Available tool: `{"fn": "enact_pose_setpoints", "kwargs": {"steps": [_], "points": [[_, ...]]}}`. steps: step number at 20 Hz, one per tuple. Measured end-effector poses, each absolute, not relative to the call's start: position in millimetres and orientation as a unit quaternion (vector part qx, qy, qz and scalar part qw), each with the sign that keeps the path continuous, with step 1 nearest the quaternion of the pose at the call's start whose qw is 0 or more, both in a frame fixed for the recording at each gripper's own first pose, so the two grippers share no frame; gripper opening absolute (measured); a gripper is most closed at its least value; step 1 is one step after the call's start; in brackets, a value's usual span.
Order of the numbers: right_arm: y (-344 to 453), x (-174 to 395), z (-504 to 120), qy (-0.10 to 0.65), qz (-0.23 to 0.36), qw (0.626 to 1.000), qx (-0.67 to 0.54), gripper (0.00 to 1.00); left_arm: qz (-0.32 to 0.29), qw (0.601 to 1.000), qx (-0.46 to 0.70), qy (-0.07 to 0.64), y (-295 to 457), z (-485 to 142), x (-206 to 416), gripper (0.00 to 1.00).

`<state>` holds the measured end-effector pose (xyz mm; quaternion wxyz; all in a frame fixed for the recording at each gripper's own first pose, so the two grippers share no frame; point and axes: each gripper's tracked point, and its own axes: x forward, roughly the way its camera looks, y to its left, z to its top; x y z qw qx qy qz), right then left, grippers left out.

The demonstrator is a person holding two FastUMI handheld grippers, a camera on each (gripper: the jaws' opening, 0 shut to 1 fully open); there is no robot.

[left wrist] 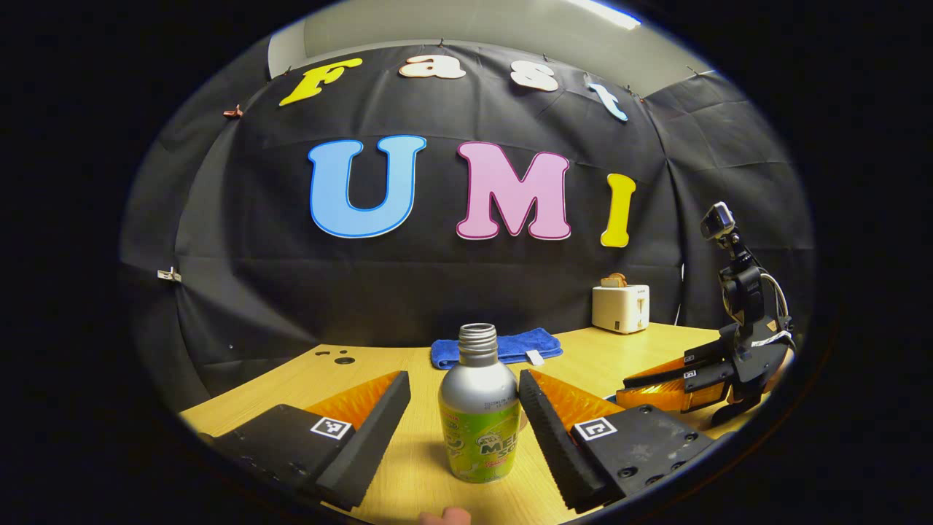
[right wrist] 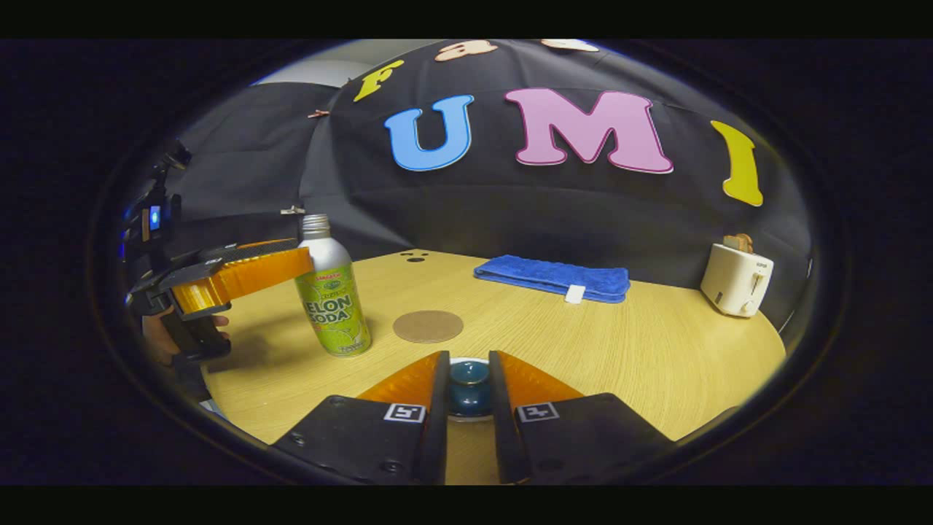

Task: Open the teacup lid with one hand, grasp the water bottle and pour water into the teacup with the other hand; after pouring, place the water bottle on the coaster and then close the teacup lid.

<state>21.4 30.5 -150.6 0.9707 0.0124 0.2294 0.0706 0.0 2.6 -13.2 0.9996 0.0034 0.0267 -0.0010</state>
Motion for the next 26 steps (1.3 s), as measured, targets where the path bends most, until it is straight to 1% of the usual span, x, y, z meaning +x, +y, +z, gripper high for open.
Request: {"fn": "enact_pose_setpoints", "kwargs": {"steps": [1,3,4,6,7,9,16,18,19,20,21,22,23,24,26], "points": [[30,21,-150,0.229,0.07,0.971,0.013,0.26,-0.001,1.0,0.004,0.027,2,-14,0,0.95],[30,21,-147,0.225,0.069,0.972,0.016,0.27,-0.001,1.0,0.003,0.027,2,-13,0,0.95],[29,22,-146,0.223,0.069,0.972,0.016,0.31,-0.001,1.0,0.003,0.027,2,-13,1,0.95],[31,21,-143,0.221,0.069,0.973,0.016,0.31,0.0,1.0,0.003,0.027,2,-13,0,0.95],[30,21,-142,0.22,0.069,0.973,0.017,0.36,0.0,1.0,0.003,0.027,2,-13,0,0.95],[29,21,-141,0.219,0.067,0.973,0.019,0.31,0.0,1.0,0.002,0.028,2,-14,1,0.95],[27,23,-132,0.206,0.064,0.976,0.027,0.31,-0.001,1.0,0.003,0.028,2,-13,1,0.95],[28,20,-144,0.223,0.065,0.972,0.019,0.36,-0.002,1.0,0.001,0.03,2,-14,0,0.95],[29,19,-148,0.229,0.069,0.971,0.021,0.31,-0.002,1.0,0.002,0.03,2,-13,0,0.95],[33,17,-151,0.234,0.073,0.969,0.03,0.31,-0.002,1.0,0.002,0.03,2,-14,0,0.95],[35,17,-152,0.235,0.075,0.968,0.041,0.27,-0.002,1.0,0.001,0.03,2,-14,1,0.95],[35,19,-150,0.237,0.076,0.967,0.049,0.31,-0.002,1.0,0.001,0.03,2,-14,0,0.95],[35,19,-151,0.239,0.077,0.966,0.059,0.31,-0.002,1.0,0.001,0.03,2,-14,0,0.95],[36,17,-152,0.241,0.078,0.965,0.069,0.36,-0.002,1.0,0.001,0.03,2,-14,0,0.95],[35,17,-150,0.24,0.078,0.964,0.083,0.31,-0.002,1.0,0.002,0.029,2,-14,0,0.95]]}}
